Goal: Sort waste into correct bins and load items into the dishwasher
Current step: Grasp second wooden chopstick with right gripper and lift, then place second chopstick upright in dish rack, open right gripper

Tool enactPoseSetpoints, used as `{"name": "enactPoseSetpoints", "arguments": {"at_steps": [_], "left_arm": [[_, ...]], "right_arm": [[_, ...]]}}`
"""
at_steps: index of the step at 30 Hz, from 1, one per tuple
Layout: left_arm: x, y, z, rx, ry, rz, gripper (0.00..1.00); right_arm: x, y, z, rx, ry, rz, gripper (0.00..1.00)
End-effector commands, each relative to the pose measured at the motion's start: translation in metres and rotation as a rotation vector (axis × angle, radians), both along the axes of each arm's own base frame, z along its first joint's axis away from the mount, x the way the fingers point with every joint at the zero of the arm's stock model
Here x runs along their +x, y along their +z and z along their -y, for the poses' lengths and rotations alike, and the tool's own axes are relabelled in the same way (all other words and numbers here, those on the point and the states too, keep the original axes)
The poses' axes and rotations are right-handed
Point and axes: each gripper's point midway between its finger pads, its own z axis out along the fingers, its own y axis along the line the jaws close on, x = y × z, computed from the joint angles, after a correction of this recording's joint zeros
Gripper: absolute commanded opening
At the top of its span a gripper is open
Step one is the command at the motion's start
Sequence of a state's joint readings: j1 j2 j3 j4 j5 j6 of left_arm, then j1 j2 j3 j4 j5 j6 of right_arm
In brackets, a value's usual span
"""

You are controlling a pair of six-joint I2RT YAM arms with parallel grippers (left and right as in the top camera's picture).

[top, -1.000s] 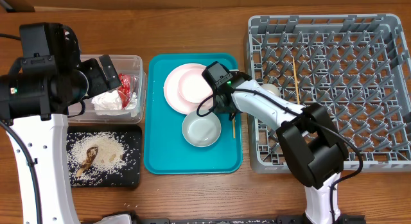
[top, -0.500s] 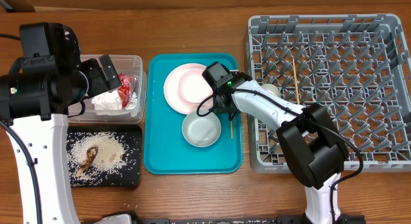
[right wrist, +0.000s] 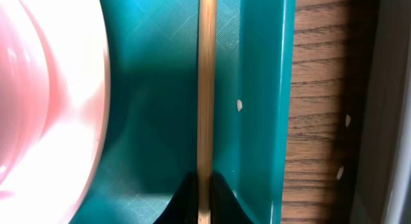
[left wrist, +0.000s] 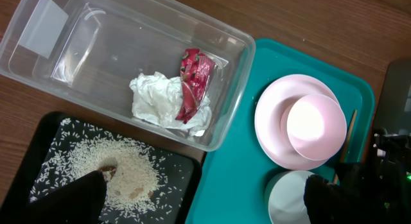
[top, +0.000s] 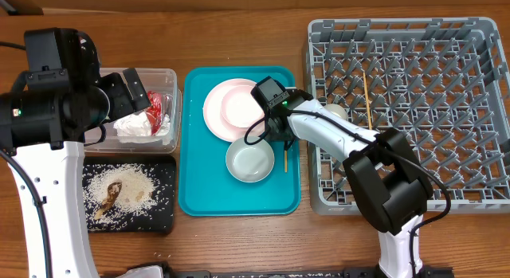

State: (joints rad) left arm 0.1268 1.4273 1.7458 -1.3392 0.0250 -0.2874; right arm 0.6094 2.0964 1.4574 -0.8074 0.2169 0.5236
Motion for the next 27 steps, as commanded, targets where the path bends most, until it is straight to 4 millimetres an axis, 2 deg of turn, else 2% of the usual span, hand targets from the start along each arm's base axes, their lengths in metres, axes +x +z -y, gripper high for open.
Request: {"name": "enactPoseSetpoints", "arguments": {"at_steps": [1, 5, 11, 14, 17, 20, 22, 27], "left_arm": [[0.001, 0.002, -0.003, 0.008, 0.005, 0.006, 1.00], [0.001, 0.002, -0.003, 0.008, 0.005, 0.006, 1.00], [0.001, 0.002, -0.003, 0.008, 0.005, 0.006, 1.00], [0.001, 0.002, -0.003, 0.008, 0.005, 0.006, 1.00], [0.001, 0.002, -0.003, 0.008, 0.005, 0.006, 1.00], [0.001, 0.002, -0.003, 0.008, 0.005, 0.006, 1.00], [0.001, 0.002, -0.003, 0.008, 0.005, 0.006, 1.00], [0.001, 0.002, -0.003, 0.008, 0.005, 0.006, 1.00]], "right_arm": [[-0.005, -0.007, 0.012, -0.048, -0.009, -0.015, 0.04], [0.010, 0.018, 0.021, -0.096, -0.031, 0.030, 0.04], [0.024, 0.068, 0.018, -0.065, -0.014, 0.086, 0.04], [0.025, 0.102, 0.019, -0.037, 0.004, 0.136, 0.04], [0.023, 0.123, 0.024, -0.030, 0.023, 0.163, 0.04], [0.022, 0.146, 0.035, -0.017, 0.019, 0.196, 0.04], [0.022, 0.170, 0.055, -0.002, -0.015, 0.233, 0.04], [0.022, 0.197, 0.095, -0.016, -0.036, 0.259, 0.04]]}}
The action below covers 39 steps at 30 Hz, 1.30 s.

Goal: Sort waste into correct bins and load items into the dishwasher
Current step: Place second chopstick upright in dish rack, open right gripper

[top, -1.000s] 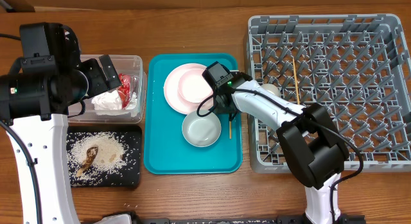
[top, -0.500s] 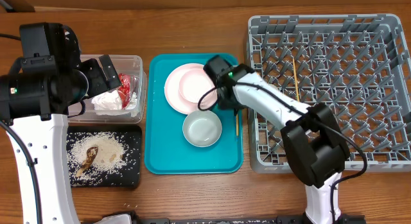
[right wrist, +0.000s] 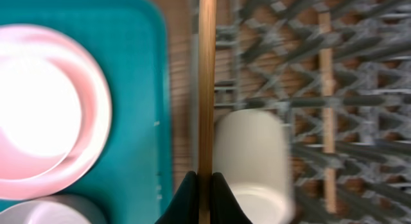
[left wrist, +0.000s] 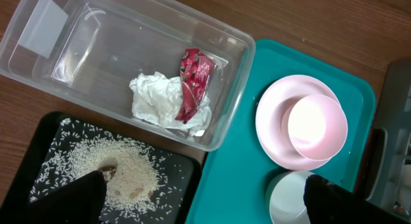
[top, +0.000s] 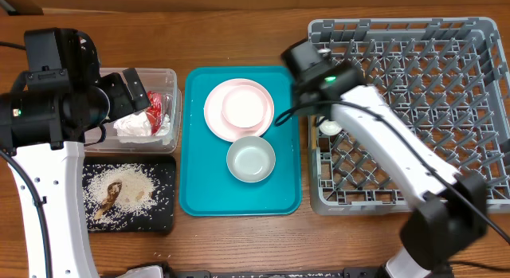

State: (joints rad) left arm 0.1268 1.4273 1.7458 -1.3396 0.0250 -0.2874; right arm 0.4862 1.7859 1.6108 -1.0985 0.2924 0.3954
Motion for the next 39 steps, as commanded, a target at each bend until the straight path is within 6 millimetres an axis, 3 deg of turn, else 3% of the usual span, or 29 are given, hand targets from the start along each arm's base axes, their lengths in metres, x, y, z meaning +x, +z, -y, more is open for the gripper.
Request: {"name": "enactPoseSetpoints", "arguments": {"at_steps": [1, 10, 17, 33, 39], "left_arm": [[0.001, 0.002, -0.003, 0.008, 0.005, 0.006, 1.00], [0.001, 0.002, -0.003, 0.008, 0.005, 0.006, 1.00], [0.002, 0.002, -0.003, 0.008, 0.005, 0.007, 1.00], [0.001, 0.002, -0.003, 0.008, 0.005, 0.006, 1.00], [0.001, 0.002, -0.003, 0.008, 0.005, 0.006, 1.00]], "right_arm": [[0.008, 0.041, 0.039, -0.012, -0.014, 0.081, 0.04], [0.015, 0.028, 0.129, -0.083, -0.043, -0.018, 0.04], [0.015, -0.001, 0.135, -0.008, 0.075, -0.079, 0.04], [0.016, -0.052, 0.134, 0.011, 0.077, -0.155, 0.04], [0.018, -0.062, 0.133, 0.014, 0.071, -0.178, 0.04]]}}
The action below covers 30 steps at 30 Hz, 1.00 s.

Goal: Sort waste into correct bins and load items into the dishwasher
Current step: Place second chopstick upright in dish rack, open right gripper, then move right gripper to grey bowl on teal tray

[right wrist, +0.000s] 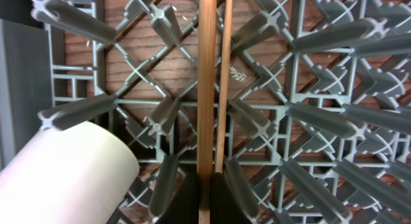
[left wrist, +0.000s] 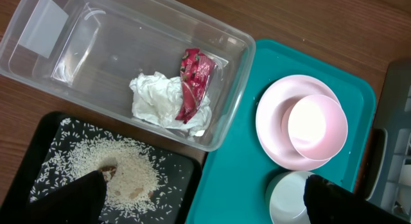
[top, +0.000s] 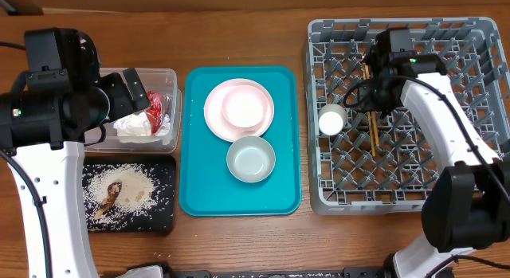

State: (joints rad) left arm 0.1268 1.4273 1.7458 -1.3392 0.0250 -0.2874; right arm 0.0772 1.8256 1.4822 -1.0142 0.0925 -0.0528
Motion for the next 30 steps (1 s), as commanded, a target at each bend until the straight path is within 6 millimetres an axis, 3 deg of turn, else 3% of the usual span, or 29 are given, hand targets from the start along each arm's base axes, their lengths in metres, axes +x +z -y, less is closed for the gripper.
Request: {"name": "enactPoseSetpoints", "arguments": {"at_steps": [1, 5, 18, 23, 26, 30], "left_arm": [[0.001, 0.002, -0.003, 0.008, 0.005, 0.006, 1.00], [0.001, 0.002, -0.003, 0.008, 0.005, 0.006, 1.00], [0.001, 0.002, -0.003, 0.008, 0.005, 0.006, 1.00], [0.001, 0.002, -0.003, 0.008, 0.005, 0.006, 1.00], [0.001, 0.002, -0.003, 0.008, 0.005, 0.006, 1.00], [0.001, 0.002, -0.003, 0.008, 0.005, 0.006, 1.00]], "right_arm": [[0.000, -0.007, 0.001, 0.008, -0.003, -0.017, 0.04], [-0.001, -0.008, 0.001, 0.008, -0.004, -0.020, 0.18], [-0.001, -0.008, -0.002, 0.046, -0.088, -0.017, 0.24], [0.006, -0.001, -0.039, 0.269, -0.084, -0.006, 0.24], [0.012, 0.020, -0.069, 0.425, -0.039, 0.010, 0.25], [0.017, 0.045, -0.085, 0.456, -0.021, 0.033, 0.25]]}}
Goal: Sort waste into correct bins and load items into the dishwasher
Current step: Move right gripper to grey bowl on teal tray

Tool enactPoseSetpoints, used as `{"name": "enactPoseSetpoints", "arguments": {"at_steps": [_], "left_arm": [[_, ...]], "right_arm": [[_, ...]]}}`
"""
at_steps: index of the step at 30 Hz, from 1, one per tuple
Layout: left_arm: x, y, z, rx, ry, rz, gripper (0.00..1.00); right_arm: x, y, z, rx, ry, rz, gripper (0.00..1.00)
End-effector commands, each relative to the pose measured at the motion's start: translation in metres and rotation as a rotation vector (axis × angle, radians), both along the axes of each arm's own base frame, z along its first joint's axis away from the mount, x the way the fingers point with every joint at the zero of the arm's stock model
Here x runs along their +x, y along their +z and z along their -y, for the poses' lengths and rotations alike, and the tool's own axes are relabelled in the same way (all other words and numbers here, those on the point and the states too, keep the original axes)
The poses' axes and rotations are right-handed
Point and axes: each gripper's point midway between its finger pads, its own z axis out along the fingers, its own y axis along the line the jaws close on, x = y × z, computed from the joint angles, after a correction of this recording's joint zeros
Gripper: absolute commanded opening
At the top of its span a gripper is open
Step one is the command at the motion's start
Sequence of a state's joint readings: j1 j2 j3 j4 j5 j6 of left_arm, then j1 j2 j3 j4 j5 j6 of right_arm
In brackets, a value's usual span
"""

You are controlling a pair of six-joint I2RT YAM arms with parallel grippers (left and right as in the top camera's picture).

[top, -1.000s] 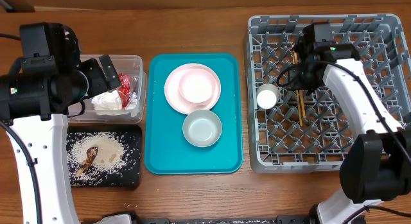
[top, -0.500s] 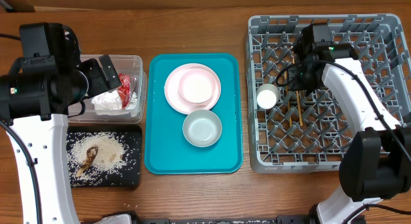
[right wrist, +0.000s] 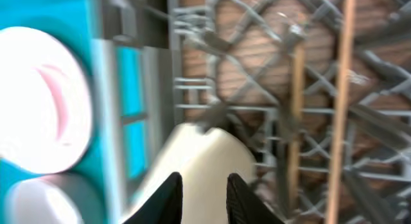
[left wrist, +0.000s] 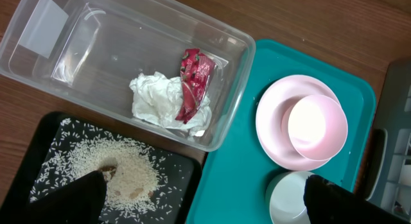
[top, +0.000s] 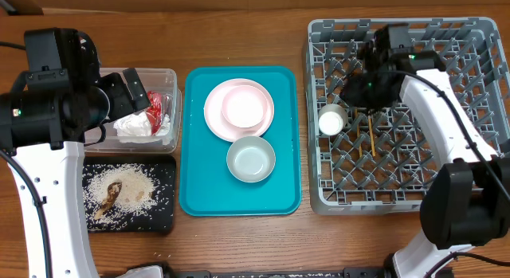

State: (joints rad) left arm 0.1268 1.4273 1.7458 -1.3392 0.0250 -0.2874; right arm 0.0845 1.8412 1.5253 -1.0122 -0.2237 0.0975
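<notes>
Two wooden chopsticks (right wrist: 295, 108) (right wrist: 340, 89) lie in the grey dish rack (top: 478, 39); one chopstick (top: 371, 136) shows clearly from overhead. My right gripper (right wrist: 204, 182) is open and empty above the white cup (right wrist: 199, 160), which lies at the rack's left side (top: 331, 119). The right gripper (top: 362, 91) hovers over the rack's left part. On the teal tray (top: 195, 190) sit a pink plate (top: 215, 111) with a pink bowl (top: 243, 107) on it, and a pale bowl (top: 251, 160). My left gripper (left wrist: 199, 198) hangs wide open and empty, high over the bins.
A clear bin (top: 171, 79) at the left holds a crumpled tissue (left wrist: 157, 99) and a red wrapper (left wrist: 192, 83). Below it a black tray (top: 163, 214) holds rice and food scraps. The rack's prongs stand close around the chopsticks.
My right gripper has opened and let go of the chopstick, which now lies in the rack by the other one. The gripper has moved left, over the white cup. The left arm has not moved.
My right gripper was shut on a chopstick lying on the teal tray beside the pink plate. Then it held the chopstick over the rack's left edge near the cup, then over the rack alongside another chopstick. Now both lie in the rack and the gripper is empty.
</notes>
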Motion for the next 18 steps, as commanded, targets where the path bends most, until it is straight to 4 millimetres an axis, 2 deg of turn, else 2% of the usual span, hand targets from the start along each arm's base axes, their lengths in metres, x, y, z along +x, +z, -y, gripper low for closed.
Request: {"name": "enactPoseSetpoints", "arguments": {"at_steps": [1, 5, 9, 12, 16, 18], "left_arm": [[0.001, 0.002, -0.003, 0.008, 0.005, 0.006, 1.00], [0.001, 0.002, -0.003, 0.008, 0.005, 0.006, 1.00], [0.001, 0.002, -0.003, 0.008, 0.005, 0.006, 1.00], [0.001, 0.002, -0.003, 0.008, 0.005, 0.006, 1.00], [0.001, 0.002, -0.003, 0.008, 0.005, 0.006, 1.00], [0.001, 0.002, -0.003, 0.008, 0.005, 0.006, 1.00]], "right_arm": [[0.010, 0.042, -0.038, 0.118, 0.021, 0.048, 0.26], [-0.002, 0.047, -0.070, 0.123, 0.082, 0.030, 0.29], [-0.024, 0.045, -0.115, 0.119, 0.197, 0.012, 0.34], [-0.044, 0.044, -0.149, 0.118, 0.287, 0.001, 0.34], [-0.076, 0.035, -0.187, 0.102, 0.394, -0.029, 0.34], [-0.093, 0.022, -0.197, 0.022, 0.396, -0.041, 0.34]]}}
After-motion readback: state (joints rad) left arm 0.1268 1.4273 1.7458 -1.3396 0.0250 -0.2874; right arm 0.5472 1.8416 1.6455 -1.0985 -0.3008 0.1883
